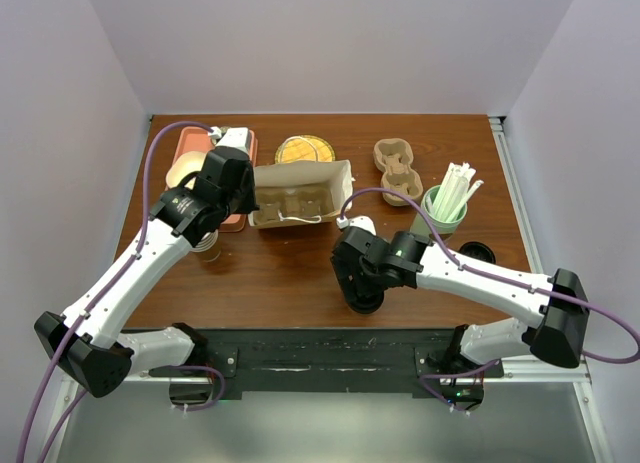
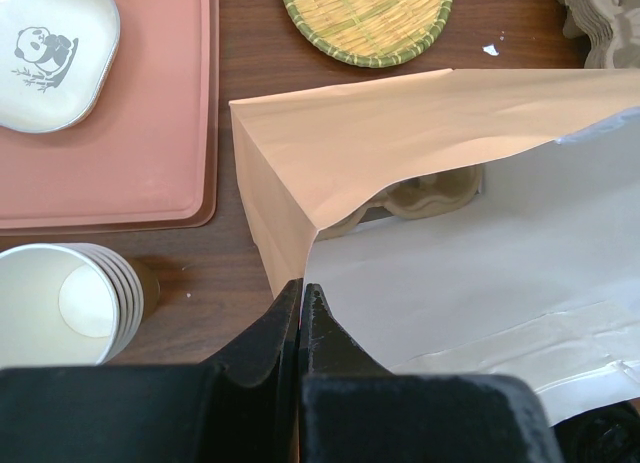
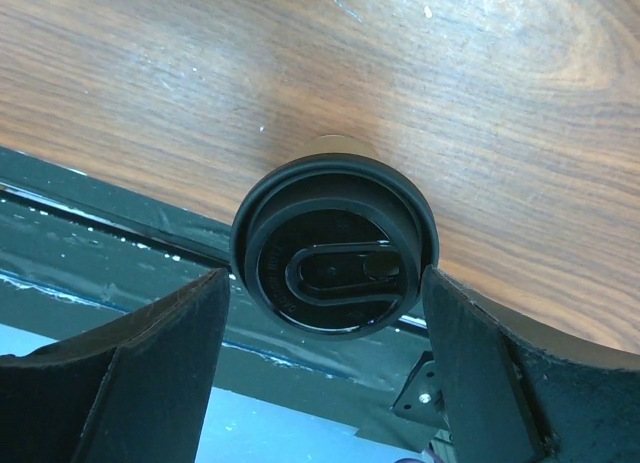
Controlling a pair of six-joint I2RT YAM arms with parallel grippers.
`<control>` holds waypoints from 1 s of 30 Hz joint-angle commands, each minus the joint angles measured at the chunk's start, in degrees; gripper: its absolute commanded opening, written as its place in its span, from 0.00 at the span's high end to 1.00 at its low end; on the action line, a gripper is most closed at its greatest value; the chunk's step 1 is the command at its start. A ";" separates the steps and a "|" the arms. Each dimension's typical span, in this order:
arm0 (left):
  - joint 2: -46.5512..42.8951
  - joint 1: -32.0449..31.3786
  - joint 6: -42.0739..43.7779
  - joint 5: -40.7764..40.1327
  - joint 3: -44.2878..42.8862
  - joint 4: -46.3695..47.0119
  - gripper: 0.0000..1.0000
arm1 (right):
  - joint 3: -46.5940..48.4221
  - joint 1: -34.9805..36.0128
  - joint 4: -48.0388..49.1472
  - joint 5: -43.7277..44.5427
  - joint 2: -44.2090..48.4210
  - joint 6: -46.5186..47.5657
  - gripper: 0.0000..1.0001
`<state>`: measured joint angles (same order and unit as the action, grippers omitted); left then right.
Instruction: Pack the takeout coffee
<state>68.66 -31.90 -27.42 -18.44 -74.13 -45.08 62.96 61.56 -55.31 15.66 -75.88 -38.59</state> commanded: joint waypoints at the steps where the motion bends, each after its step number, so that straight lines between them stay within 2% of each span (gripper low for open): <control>1: -0.37 0.26 0.26 -0.37 0.21 1.75 1.00 | -1.26 0.31 2.92 0.42 -0.59 -0.96 0.20; 8: -0.46 0.35 0.35 -0.20 0.21 1.75 1.00 | -2.49 0.31 4.42 0.78 -1.64 -0.70 0.24; 22: -0.37 0.26 0.35 -0.20 0.39 1.93 1.00 | 0.40 0.58 1.26 3.67 -3.22 -1.05 0.20; 30: -0.37 0.26 0.26 -0.46 0.74 1.84 1.00 | 1.55 0.84 -1.56 5.61 -5.33 -1.75 0.23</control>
<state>68.66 -31.90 -27.42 -18.41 -74.08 -45.06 62.83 62.00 -54.22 17.61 -80.27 -38.96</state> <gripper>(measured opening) 0.015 0.788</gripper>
